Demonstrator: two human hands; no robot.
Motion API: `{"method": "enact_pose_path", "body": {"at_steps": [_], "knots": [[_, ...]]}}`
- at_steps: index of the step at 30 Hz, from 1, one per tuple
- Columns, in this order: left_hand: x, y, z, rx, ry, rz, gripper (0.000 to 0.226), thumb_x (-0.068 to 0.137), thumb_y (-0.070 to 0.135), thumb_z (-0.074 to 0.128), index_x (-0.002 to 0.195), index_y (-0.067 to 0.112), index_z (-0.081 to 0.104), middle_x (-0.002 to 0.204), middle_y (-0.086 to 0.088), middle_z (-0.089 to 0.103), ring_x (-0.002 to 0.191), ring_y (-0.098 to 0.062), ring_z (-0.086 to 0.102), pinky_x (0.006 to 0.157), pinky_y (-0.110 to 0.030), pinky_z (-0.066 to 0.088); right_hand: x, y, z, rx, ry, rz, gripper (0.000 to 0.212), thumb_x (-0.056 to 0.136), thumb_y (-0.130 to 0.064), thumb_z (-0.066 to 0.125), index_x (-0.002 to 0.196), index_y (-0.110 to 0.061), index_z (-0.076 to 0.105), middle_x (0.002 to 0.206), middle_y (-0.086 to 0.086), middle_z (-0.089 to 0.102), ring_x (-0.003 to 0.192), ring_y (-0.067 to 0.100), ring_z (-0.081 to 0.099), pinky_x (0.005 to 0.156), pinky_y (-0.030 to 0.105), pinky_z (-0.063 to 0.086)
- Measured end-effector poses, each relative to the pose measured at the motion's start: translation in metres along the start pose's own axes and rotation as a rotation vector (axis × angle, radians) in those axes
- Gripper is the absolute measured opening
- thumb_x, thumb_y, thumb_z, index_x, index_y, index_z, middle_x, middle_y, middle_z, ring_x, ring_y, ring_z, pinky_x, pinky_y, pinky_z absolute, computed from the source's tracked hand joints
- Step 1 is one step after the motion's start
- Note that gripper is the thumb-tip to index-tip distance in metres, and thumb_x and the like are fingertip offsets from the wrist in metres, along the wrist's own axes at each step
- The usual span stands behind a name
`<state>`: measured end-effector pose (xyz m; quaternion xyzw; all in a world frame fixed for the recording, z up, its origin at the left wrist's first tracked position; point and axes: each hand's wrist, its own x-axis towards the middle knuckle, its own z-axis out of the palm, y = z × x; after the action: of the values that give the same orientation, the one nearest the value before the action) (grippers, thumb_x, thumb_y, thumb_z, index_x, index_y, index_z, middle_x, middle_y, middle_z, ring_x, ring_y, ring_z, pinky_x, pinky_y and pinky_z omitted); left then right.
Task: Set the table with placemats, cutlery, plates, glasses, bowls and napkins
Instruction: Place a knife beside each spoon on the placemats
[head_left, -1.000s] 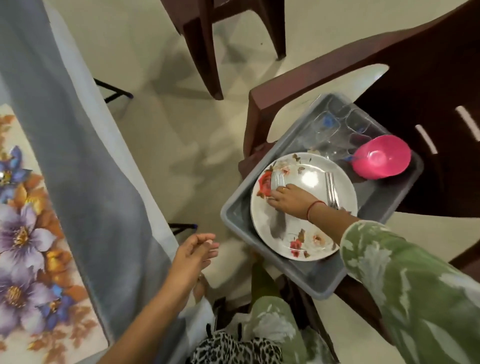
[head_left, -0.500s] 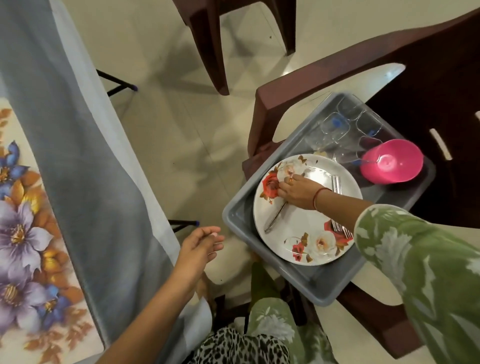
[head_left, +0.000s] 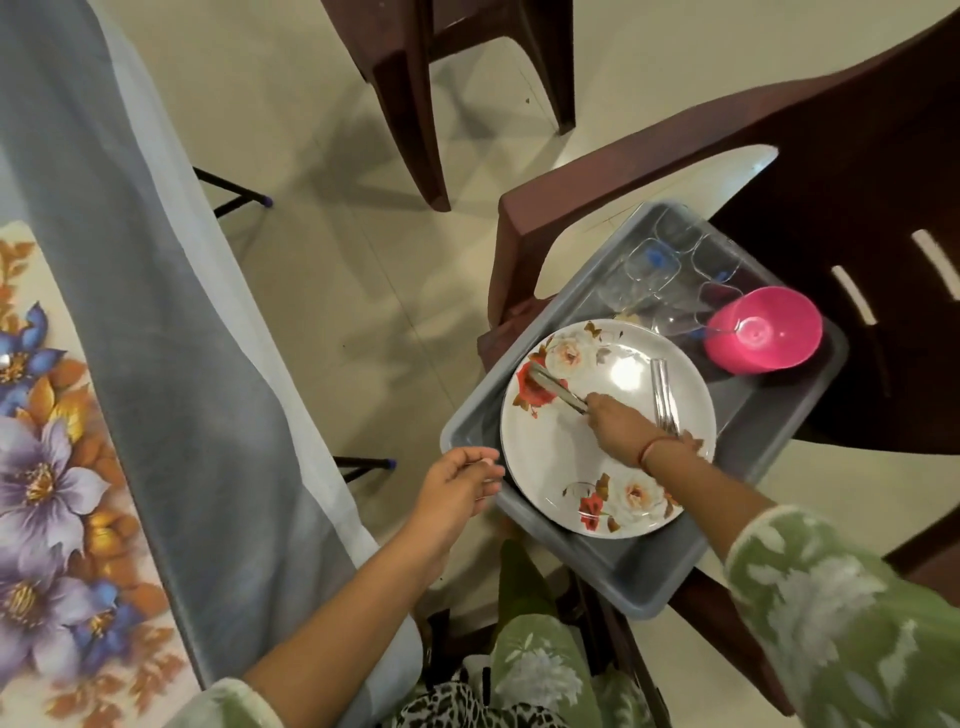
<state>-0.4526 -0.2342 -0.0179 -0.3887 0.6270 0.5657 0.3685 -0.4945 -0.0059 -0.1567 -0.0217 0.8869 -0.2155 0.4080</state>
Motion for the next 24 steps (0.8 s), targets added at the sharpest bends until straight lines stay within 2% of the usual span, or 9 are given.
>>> {"method": "enact_pose_path", "body": {"at_steps": [2, 4, 6, 8, 10, 13, 18, 21, 24], "knots": [[-0.006, 0.007, 0.006, -0.034, 0.014, 0.010, 0.013, 0.095, 0.017, 0.053, 0.101, 0.018, 0.065, 0.104, -0.006, 0.068, 0.096, -0.017, 0.064, 0.077, -0.024, 0.051, -0.029, -0.025, -0.005, 0.683, 0.085, 0.179, 0.016, 0.101, -0.019, 0.033, 0.098, -0.009, 0.044, 0.084, 0.010, 0.052, 0.063, 0.020, 0.053, 0.055, 0.029, 0.040], [-0.013, 0.017, 0.011, -0.051, 0.015, 0.044, 0.011, 0.095, 0.021, 0.054, 0.099, 0.021, 0.064, 0.109, -0.005, 0.066, 0.103, -0.017, 0.061, 0.086, -0.028, 0.050, -0.066, -0.059, -0.017, 1.361, 0.046, 0.230, 0.016, 0.101, -0.016, 0.033, 0.090, -0.012, 0.043, 0.072, 0.005, 0.047, 0.047, 0.011, 0.042, 0.042, 0.023, 0.034], [-0.023, 0.029, 0.014, -0.096, -0.042, 0.079, 0.013, 0.094, 0.030, 0.055, 0.102, 0.024, 0.062, 0.111, 0.001, 0.065, 0.110, -0.015, 0.058, 0.092, -0.029, 0.047, -0.103, -0.093, -0.033, 1.681, -0.082, 0.146, 0.016, 0.101, -0.015, 0.035, 0.088, -0.012, 0.044, 0.064, 0.002, 0.045, 0.043, 0.008, 0.035, 0.039, 0.018, 0.028], [-0.037, 0.041, 0.014, -0.142, -0.145, 0.137, 0.036, 0.089, 0.048, 0.053, 0.110, 0.021, 0.063, 0.109, 0.000, 0.067, 0.110, -0.017, 0.060, 0.093, -0.031, 0.047, -0.134, -0.125, -0.047, 1.687, -0.152, 0.033, 0.018, 0.100, -0.016, 0.037, 0.087, -0.010, 0.048, 0.061, 0.002, 0.045, 0.042, 0.008, 0.035, 0.039, 0.019, 0.027], [-0.053, 0.050, 0.010, -0.130, -0.205, 0.180, 0.057, 0.081, 0.057, 0.055, 0.117, 0.014, 0.062, 0.105, -0.012, 0.068, 0.097, -0.027, 0.062, 0.083, -0.038, 0.053, -0.157, -0.157, -0.056, 1.542, -0.144, -0.008, 0.022, 0.100, -0.019, 0.038, 0.085, -0.009, 0.050, 0.059, 0.002, 0.045, 0.041, 0.009, 0.037, 0.039, 0.019, 0.029], [-0.074, 0.055, -0.001, -0.152, -0.144, 0.245, 0.038, 0.095, 0.033, 0.050, 0.114, 0.002, 0.060, 0.089, -0.023, 0.066, 0.059, -0.029, 0.060, 0.047, -0.032, 0.051, -0.172, -0.190, -0.060, 1.245, -0.014, -0.056, 0.030, 0.101, -0.023, 0.039, 0.078, -0.012, 0.055, 0.056, 0.001, 0.048, 0.043, 0.010, 0.043, 0.040, 0.021, 0.033], [-0.108, 0.061, -0.031, -0.485, -0.076, 0.319, 0.021, 0.098, 0.016, 0.045, 0.096, 0.005, 0.063, 0.082, -0.005, 0.073, 0.070, -0.014, 0.070, 0.060, -0.029, 0.056, -0.185, -0.217, -0.062, 0.971, 0.128, -0.206, 0.021, 0.092, -0.025, 0.057, 0.073, -0.021, 0.064, 0.064, -0.003, 0.061, 0.062, 0.014, 0.062, 0.059, 0.030, 0.057], [-0.127, 0.062, -0.059, -0.572, -0.001, 0.379, 0.018, 0.096, 0.012, 0.048, 0.097, 0.003, 0.064, 0.080, -0.005, 0.073, 0.071, -0.015, 0.071, 0.061, -0.026, 0.057, -0.192, -0.237, -0.062, 0.853, 0.273, -0.300, 0.008, 0.086, -0.026, 0.064, 0.081, -0.020, 0.066, 0.072, -0.002, 0.065, 0.068, 0.009, 0.061, 0.063, 0.021, 0.051], [-0.144, 0.060, -0.085, -0.622, 0.082, 0.437, 0.017, 0.094, 0.014, 0.054, 0.097, 0.002, 0.066, 0.084, -0.008, 0.074, 0.073, -0.019, 0.070, 0.062, -0.029, 0.057, -0.194, -0.263, -0.058, 0.828, 0.258, -0.374, 0.009, 0.090, -0.025, 0.058, 0.083, -0.021, 0.062, 0.074, -0.003, 0.063, 0.069, 0.011, 0.059, 0.065, 0.026, 0.050]]}}
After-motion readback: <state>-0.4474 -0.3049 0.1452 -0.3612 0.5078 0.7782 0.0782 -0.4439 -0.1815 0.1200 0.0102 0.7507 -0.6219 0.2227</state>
